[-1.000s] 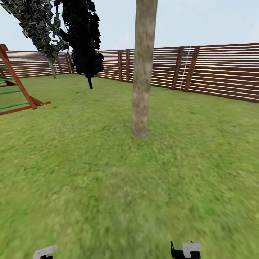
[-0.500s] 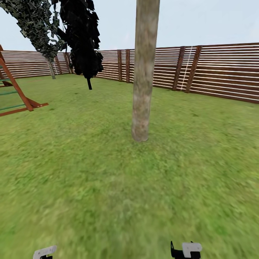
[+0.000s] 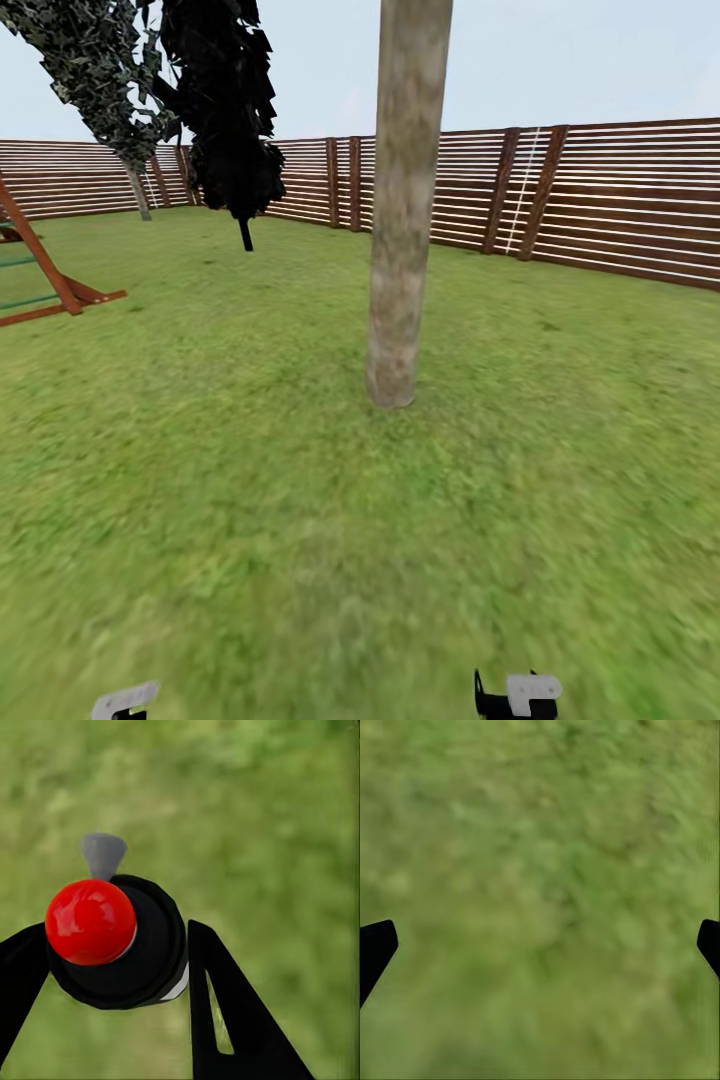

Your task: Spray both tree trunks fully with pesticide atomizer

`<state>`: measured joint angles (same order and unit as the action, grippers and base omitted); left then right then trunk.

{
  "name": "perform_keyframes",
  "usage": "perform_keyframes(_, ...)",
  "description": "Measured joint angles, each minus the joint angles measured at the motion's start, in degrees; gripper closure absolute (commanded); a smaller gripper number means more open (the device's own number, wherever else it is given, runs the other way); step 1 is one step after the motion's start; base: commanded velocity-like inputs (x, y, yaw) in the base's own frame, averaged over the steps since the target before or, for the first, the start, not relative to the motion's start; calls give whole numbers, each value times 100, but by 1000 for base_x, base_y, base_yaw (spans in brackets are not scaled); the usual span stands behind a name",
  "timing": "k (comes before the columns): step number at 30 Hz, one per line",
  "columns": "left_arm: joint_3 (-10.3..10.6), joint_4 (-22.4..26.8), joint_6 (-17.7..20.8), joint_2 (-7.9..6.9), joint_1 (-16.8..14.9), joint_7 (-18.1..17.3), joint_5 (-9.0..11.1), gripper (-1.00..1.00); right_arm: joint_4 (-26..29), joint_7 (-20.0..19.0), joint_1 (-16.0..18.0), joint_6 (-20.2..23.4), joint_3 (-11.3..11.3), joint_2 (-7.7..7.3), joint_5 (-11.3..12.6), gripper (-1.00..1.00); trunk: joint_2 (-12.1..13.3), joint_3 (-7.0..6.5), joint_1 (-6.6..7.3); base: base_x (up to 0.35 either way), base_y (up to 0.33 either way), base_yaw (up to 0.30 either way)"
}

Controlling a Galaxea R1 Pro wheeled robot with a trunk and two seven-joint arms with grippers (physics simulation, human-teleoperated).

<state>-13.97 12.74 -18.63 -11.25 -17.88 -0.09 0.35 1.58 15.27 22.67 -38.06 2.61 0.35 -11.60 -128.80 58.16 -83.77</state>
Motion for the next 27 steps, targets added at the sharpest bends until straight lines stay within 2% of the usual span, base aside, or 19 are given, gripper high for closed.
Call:
perform_keyframes(19,-1,0,0,-5,2,0,16,100,45,7,0,-3,26,-31,21,-100,0,0,0,338,-1,0)
perform_keyframes(27,0,0,0,0,2,0,10,100,47,-3,0,-9,-8,-62,5,-100,0,0,0,253,-153,-18)
